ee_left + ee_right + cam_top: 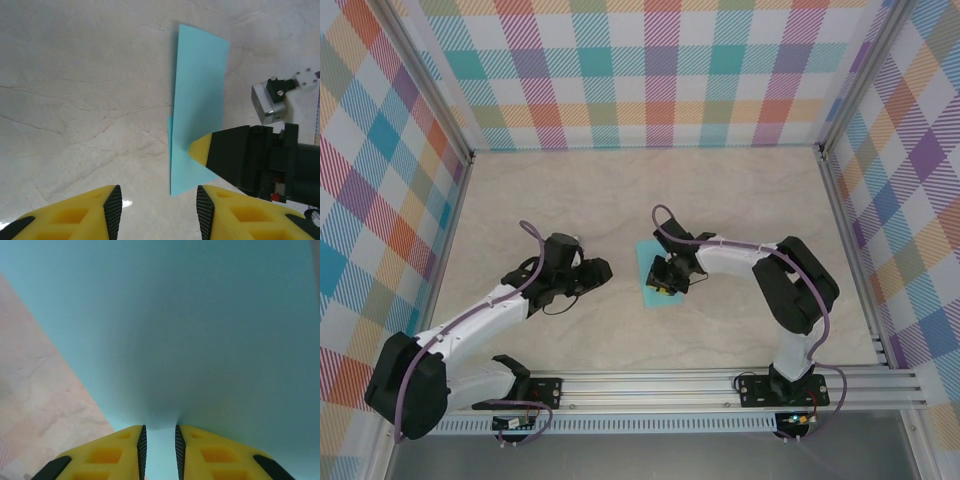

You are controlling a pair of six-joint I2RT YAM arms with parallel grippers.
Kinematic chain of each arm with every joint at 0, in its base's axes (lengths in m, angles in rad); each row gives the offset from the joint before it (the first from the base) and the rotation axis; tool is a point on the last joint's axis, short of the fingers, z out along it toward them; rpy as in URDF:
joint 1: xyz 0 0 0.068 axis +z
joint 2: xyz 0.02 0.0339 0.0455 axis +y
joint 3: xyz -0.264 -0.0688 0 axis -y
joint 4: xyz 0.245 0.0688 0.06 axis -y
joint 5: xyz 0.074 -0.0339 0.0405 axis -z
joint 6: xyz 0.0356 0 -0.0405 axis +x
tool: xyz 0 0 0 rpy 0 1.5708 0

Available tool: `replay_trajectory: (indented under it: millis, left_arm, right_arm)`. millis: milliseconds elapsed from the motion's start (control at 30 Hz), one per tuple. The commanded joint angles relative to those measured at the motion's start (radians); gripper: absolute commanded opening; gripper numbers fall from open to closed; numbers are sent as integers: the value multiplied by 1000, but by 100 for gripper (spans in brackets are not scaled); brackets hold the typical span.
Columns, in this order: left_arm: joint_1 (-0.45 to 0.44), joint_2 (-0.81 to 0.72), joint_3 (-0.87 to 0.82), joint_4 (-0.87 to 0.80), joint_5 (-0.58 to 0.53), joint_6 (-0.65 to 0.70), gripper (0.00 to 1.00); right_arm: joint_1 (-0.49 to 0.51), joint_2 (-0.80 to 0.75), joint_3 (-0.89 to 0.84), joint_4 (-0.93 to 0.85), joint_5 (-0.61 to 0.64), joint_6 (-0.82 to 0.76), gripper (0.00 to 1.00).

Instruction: Fold a paper plane with a square sheet of paper (pick it up from the middle)

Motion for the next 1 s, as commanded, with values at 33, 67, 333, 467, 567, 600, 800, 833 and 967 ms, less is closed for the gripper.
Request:
replay_trajectory:
  millis: [33, 67, 333, 467, 567, 600, 800, 833, 967]
  left_arm:
    - [13, 41, 44, 43, 40, -8, 46]
    - [13, 50, 46, 50, 44, -9, 46]
    - [13, 175, 95, 104, 113, -12, 40]
    - [12, 257, 134, 123, 144, -2, 32]
    - [10, 310, 168, 135, 165, 4, 28]
    - [9, 327, 177, 141, 171, 5, 27]
    - [-6, 404, 224, 145, 183, 21, 24]
    - [-7, 416, 231, 146, 187, 21, 24]
    - [-11, 460, 263, 146, 188, 29, 23]
  right_arm:
    - [19, 18, -34, 78, 31, 158, 25]
    - [24, 19, -36, 85, 35, 186, 25]
    - [58, -34, -34, 139, 60, 238, 26]
    - [45, -168, -54, 77, 136, 131, 33]
    - [16, -225, -83, 38, 142, 61, 36]
    - [7, -240, -105, 44, 141, 53, 37]
    - [-38, -272, -190, 104, 73, 12, 41]
    - [-39, -272, -194, 105, 69, 11, 41]
    - [-51, -267, -217, 142, 26, 4, 42]
